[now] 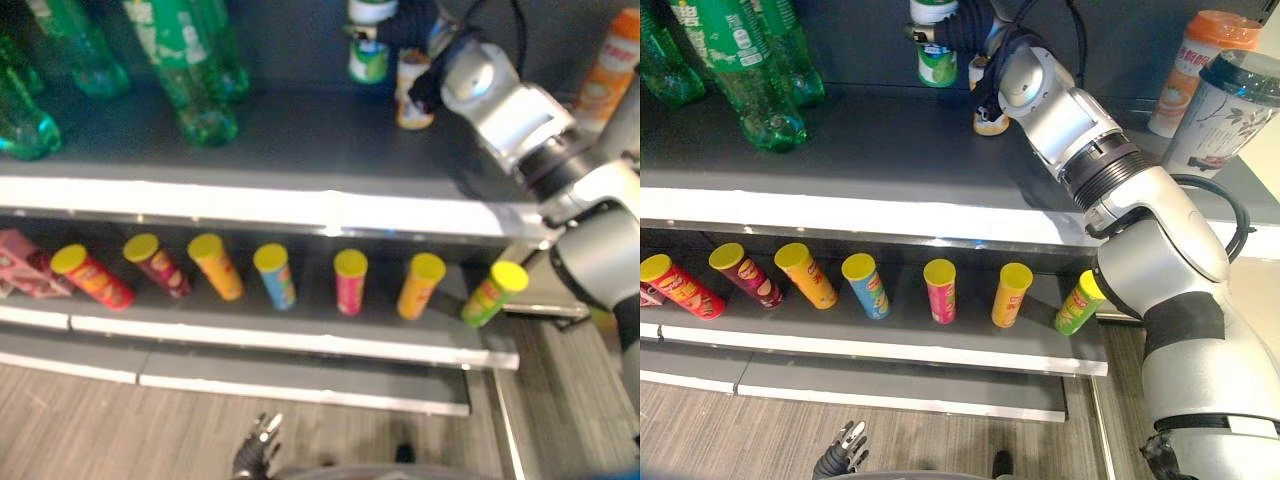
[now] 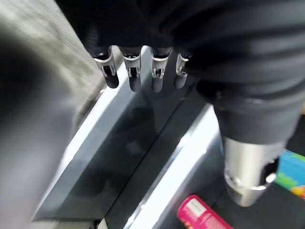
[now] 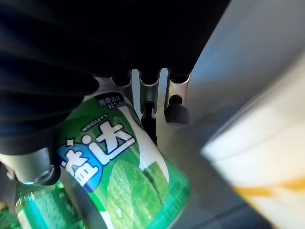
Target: Put the goods on the table back onto the shelves and tidy them up.
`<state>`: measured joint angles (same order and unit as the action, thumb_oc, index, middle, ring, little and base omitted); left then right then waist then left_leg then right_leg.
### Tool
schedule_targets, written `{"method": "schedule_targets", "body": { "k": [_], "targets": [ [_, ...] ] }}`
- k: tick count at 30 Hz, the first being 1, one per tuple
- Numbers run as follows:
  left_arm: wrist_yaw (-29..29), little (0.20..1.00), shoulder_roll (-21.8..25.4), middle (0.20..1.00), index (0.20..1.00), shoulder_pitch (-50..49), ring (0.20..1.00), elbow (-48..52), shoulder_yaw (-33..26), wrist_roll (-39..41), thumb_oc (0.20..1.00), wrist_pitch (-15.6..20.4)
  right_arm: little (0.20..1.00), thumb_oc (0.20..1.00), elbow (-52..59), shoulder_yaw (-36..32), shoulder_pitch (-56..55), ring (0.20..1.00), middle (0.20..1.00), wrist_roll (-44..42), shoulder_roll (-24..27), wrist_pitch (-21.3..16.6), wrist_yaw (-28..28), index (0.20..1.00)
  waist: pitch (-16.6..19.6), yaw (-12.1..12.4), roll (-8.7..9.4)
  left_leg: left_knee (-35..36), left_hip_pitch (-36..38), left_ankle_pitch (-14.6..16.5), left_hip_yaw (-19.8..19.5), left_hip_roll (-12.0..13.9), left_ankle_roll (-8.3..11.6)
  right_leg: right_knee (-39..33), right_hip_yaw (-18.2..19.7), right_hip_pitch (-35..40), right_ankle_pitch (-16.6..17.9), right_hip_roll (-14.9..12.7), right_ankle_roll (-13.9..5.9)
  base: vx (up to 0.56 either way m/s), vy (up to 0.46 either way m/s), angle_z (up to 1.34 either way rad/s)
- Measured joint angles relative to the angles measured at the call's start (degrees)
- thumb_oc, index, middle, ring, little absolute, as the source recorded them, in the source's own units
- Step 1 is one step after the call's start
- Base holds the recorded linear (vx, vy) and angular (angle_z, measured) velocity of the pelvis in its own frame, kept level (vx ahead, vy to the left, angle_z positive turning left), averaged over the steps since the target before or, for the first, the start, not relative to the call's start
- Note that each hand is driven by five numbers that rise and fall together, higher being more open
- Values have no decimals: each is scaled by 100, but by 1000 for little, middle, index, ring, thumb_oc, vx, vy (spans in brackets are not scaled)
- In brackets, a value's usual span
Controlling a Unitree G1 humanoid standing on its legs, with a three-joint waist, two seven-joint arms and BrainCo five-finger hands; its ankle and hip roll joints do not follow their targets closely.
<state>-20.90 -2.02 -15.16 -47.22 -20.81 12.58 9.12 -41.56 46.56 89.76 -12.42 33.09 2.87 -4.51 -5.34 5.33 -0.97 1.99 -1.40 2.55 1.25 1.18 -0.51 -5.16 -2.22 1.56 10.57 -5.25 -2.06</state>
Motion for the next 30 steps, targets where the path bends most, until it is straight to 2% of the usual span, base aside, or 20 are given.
{"method": "schedule_targets", "body": {
  "k": [1, 2, 4, 5, 7, 11, 18, 20, 22, 24, 29, 30],
  "targets": [
    [5, 1000, -78, 1000, 1000, -54, 1000, -26, -13, 0, 1000, -6, 200, 200, 135, 21, 60, 200, 200, 1, 73, 13, -8, 200, -10, 49, -261, 193, -2, -720, 237, 366, 119, 0, -26, 55, -52, 199, -52, -27, -6, -34],
    [9, 1000, -30, 1000, 1000, -119, 1000, -124, -44, -3, 1000, -35, 200, 200, 214, 93, 62, 200, 200, 2, 30, -2, -15, 200, -55, 29, -108, 181, 96, -738, 383, 290, 121, -5, -15, 91, -150, 98, -113, -13, -11, -52],
    [-16, 1000, -20, 1000, 1000, -204, 1000, -142, -187, -2, 1000, -50, 200, 200, 264, 74, 67, 200, 200, 0, 25, -16, -24, 200, -60, -15, 20, 205, 157, -674, 447, 209, 95, -33, -123, 99, -249, 36, -10, -2, -13, -32],
    [-23, 1000, 35, 1000, 1000, -203, 1000, -119, -187, -2, 1000, -46, 200, 200, 257, 17, 67, 200, 200, 2, 31, -11, -28, 200, -54, -52, 104, 228, 156, -657, 474, 139, 80, -36, -176, 102, -403, -39, 14, -6, -12, -8],
    [-23, 1000, 121, 1000, 1000, -202, 1000, -138, -208, -6, 1000, -47, 200, 200, 290, 9, 67, 200, 200, 3, 16, -9, -29, 200, -39, -49, 219, 245, 160, -662, 554, 0, 75, -35, -189, 97, -686, -187, -63, -13, -4, -9],
    [-24, 1000, 141, 1000, 1000, -218, 1000, -168, -207, -5, 1000, -48, 200, 200, 403, 10, 67, 200, 200, 3, 27, 5, -30, 200, -39, -106, 180, 185, 139, -610, 540, 10, 65, -35, -190, 106, -731, -184, -144, -2, 0, -1],
    [-49, 1000, 130, 1000, 1000, -171, 1000, -239, -176, -5, 1000, -50, 200, 200, 589, 7, 63, 200, 200, 3, 58, 19, -34, 200, -15, -165, 148, 163, 131, -618, 533, 83, 68, -32, -194, 113, -732, -118, -139, -6, -1, 0],
    [-52, 1000, 113, 1000, 1000, -159, 1000, -257, -190, -3, 1000, -47, 200, 200, 1256, -150, -142, 200, 200, 3, 243, 23, -39, 200, -4, -214, 146, 163, 135, -654, 535, 88, 78, -4, -201, 121, -669, -112, -224, -14, -4, 2],
    [-52, 1000, 94, 1000, 1000, -153, 1000, -291, -231, -3, 1000, -46, 200, 200, 1711, -334, -392, 200, 200, 1, 279, 15, -55, 200, 14, -245, 140, 167, 139, -658, 537, 84, 89, -2, -203, 122, -670, -115, -222, -17, -6, -1],
    [-54, 1000, 96, 1000, 1000, -101, 1000, -328, -229, -5, 1000, -44, 200, 200, 1762, -411, -630, 200, 200, 3, 223, 70, -30, 200, 29, -333, 127, 165, 141, -659, 548, 84, 90, -2, -196, 121, -670, -114, -222, -31, -10, -2],
    [-51, 1000, 84, 1000, 1000, -42, 1000, -340, -229, -4, 1000, -37, 200, 200, 1909, -591, -1073, 200, 200, 24, 232, 232, -15, 200, 30, -372, 123, 178, 145, -658, 564, 91, 90, -2, -186, 111, -669, -110, -222, 0, 0, 0],
    [-49, 1000, 85, 1000, 1000, -42, 1000, -326, -229, -3, 1000, -38, 200, 200, 2122, -879, -1325, 200, 200, 93, 233, 286, -7, 200, 36, -410, 131, 181, 144, -658, 569, 95, 90, -3, -184, 109, -670, -107, -218, 0, 0, 0]
  ]
}}
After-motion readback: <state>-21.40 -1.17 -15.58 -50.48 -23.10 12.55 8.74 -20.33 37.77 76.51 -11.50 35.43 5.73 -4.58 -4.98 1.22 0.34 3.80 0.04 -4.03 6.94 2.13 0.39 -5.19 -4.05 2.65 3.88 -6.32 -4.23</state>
